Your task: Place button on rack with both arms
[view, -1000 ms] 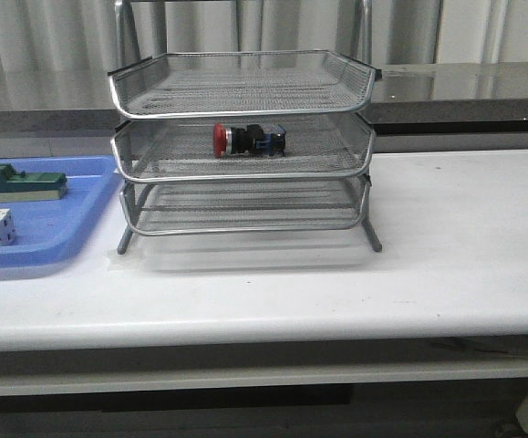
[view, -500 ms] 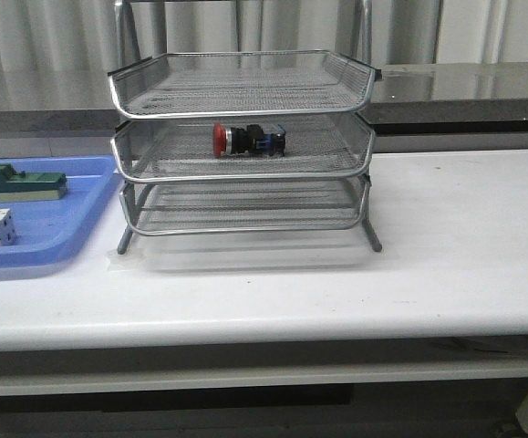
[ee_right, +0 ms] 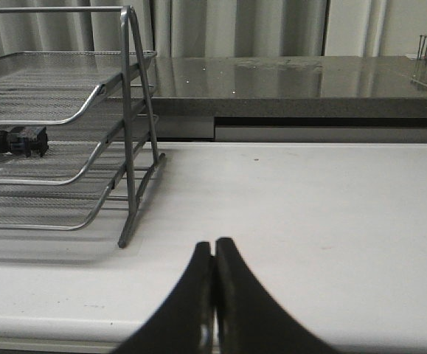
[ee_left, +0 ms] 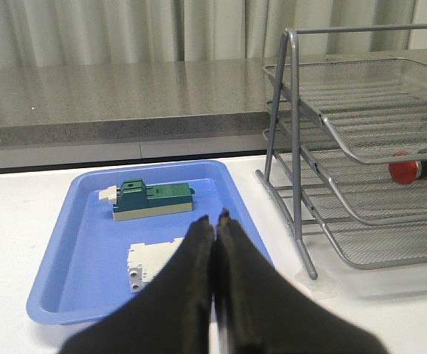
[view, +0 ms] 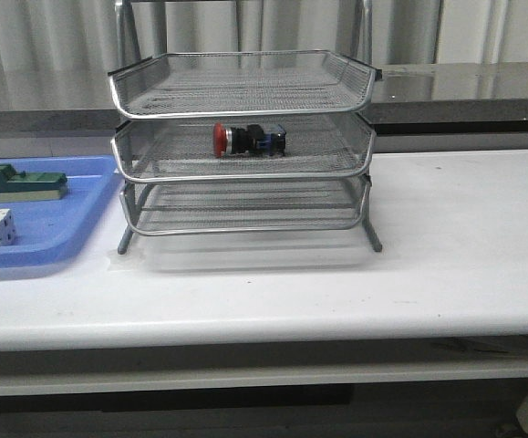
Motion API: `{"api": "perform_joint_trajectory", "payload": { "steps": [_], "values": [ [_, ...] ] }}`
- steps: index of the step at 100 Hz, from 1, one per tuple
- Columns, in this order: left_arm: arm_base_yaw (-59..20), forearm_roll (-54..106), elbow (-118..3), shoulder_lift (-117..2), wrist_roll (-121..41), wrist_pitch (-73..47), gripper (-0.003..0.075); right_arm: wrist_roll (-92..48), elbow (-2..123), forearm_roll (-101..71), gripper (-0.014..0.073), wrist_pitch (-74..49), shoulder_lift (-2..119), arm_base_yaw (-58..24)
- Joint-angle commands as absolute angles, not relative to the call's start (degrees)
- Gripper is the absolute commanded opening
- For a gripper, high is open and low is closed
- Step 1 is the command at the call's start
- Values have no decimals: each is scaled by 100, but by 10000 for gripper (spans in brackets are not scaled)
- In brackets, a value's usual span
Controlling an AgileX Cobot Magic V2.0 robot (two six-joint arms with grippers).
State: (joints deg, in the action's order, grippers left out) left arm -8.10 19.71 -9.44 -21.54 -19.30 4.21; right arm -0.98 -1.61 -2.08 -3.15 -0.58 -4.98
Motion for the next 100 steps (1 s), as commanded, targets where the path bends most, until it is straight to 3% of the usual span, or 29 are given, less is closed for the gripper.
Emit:
{"api": "perform_joint_trajectory", "payload": {
  "steps": [1, 100],
  "values": [
    [-809, 2004, -1115, -2180, -1876, 855, -21, -85, -49, -164, -57, 118, -176, -456],
    [-809, 2004, -1115, -2180, -1876, 855, -21, -85, -49, -164, -57, 30, -176, -456]
  ]
}}
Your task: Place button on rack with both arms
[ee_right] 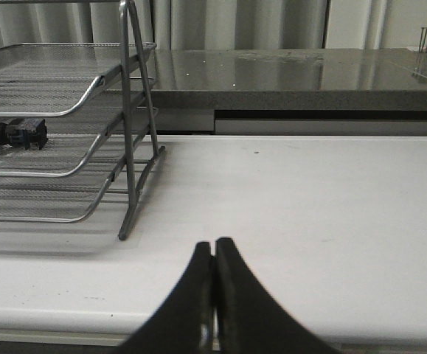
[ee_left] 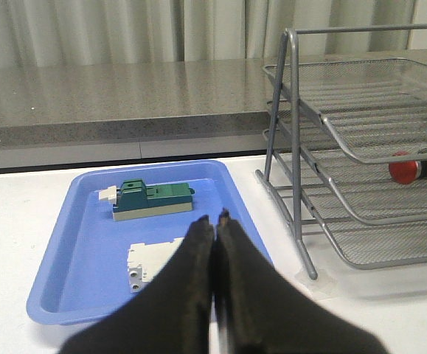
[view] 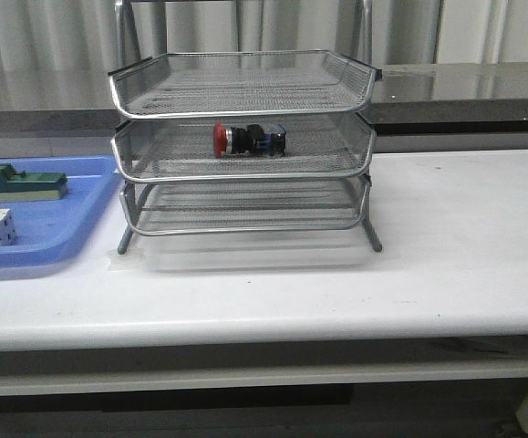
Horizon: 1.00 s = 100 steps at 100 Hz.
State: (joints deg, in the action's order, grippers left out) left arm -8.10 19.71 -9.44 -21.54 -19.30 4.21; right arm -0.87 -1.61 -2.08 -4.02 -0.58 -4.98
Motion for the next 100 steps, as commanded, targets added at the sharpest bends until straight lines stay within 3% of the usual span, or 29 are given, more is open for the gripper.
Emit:
{"api": "perform_joint_trajectory", "payload": {
  "steps": [1, 47, 76, 100],
  "values": [
    [-809, 2004, -1115, -2180, -1876, 855, -21, -85, -49, -164, -57, 30, -176, -456],
    [-809, 1360, -1098, -1980, -1876, 505, -21, -85, -49, -164, -57, 30, -176, -456],
    [-460, 844, -1051, -779, -1805, -354, -21, -85, -49, -164, -57, 30, -176, -456],
    [-272, -152, -650, 10, -379, -547, -21, -85, -49, -164, -57, 30, -176, -456]
  ]
}}
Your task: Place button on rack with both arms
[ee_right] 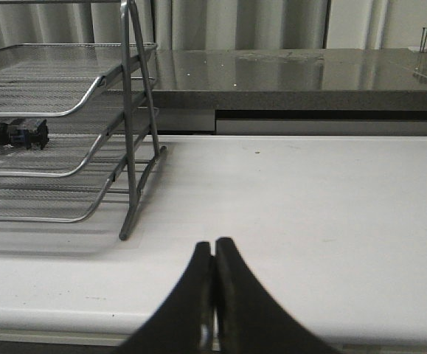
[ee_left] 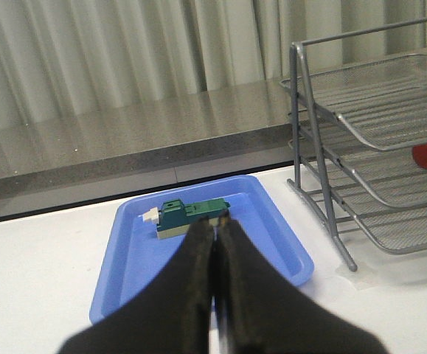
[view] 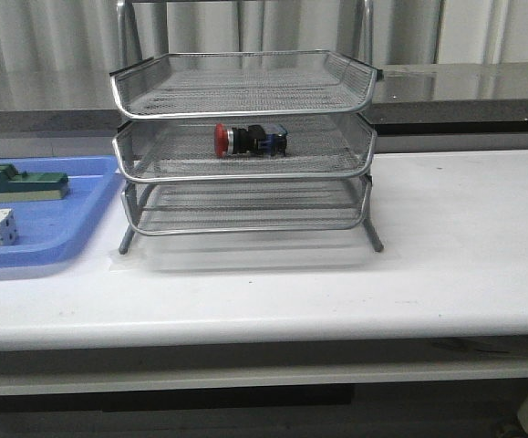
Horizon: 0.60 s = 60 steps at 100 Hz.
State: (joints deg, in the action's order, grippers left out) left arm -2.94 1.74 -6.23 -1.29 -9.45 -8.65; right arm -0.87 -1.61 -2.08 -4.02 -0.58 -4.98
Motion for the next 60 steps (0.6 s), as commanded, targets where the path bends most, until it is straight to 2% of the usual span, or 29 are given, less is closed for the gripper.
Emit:
{"api": "perform_joint_trajectory", "payload": {
  "steps": [1, 23, 60],
  "values": [
    [-272, -193, -636, 50, -344, -547, -21, -85, -49, -164, -57, 30, -176, -456],
    [-272, -404, -269, 207, 318, -502, -21, -85, -49, -164, -57, 36, -176, -456],
    [-272, -404, 247, 207, 362, -42, -21, -85, -49, -164, -57, 36, -176, -456]
  ]
}}
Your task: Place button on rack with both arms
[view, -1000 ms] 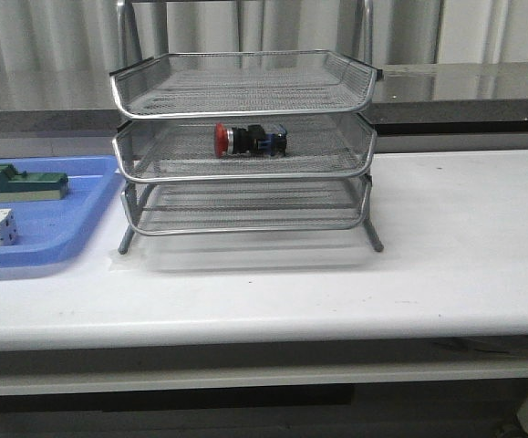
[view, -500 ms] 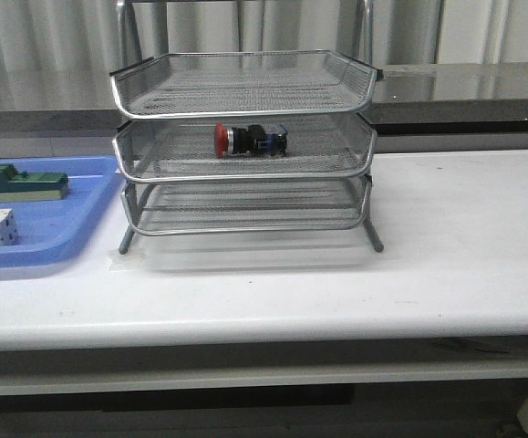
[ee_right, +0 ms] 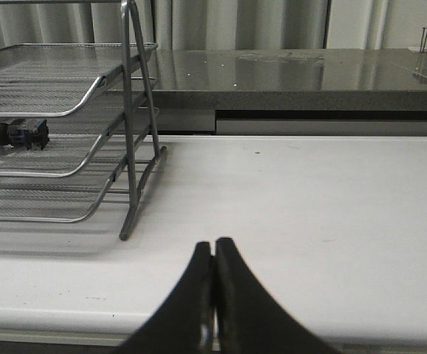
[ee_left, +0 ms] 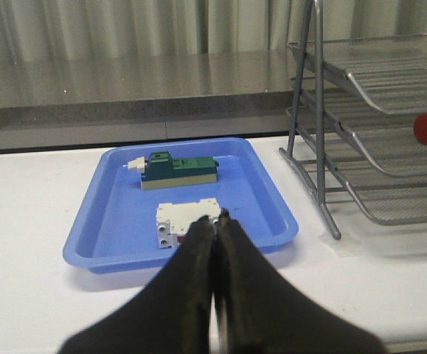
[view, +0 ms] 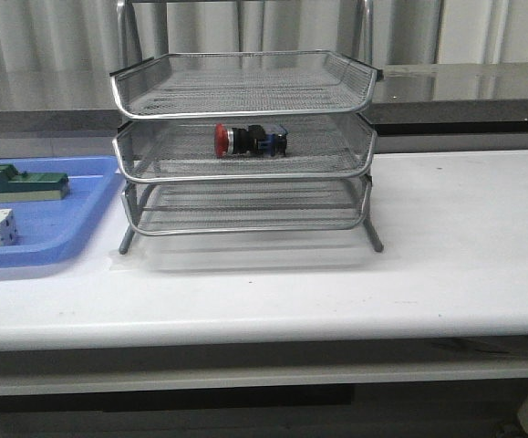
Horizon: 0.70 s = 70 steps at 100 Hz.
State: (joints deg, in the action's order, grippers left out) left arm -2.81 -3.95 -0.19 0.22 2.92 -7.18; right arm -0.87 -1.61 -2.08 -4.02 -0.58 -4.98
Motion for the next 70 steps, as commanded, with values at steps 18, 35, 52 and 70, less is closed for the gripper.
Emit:
{"api": "perform_joint_trajectory", "payload": {
  "steps": [18, 35, 52, 70],
  "values": [
    [-272, -404, 303, 207, 362, 103, -21, -85, -49, -164, -57, 36, -176, -456],
    [-272, -341, 303, 207, 362, 103, -21, -85, -49, -164, -57, 36, -176, -456],
    [-272, -341, 303, 207, 362, 103, -21, -85, -49, -164, -57, 36, -176, -456],
    [-272, -341, 303, 207, 362, 103, -21, -85, -49, -164, -57, 36, -176, -456]
  ]
}}
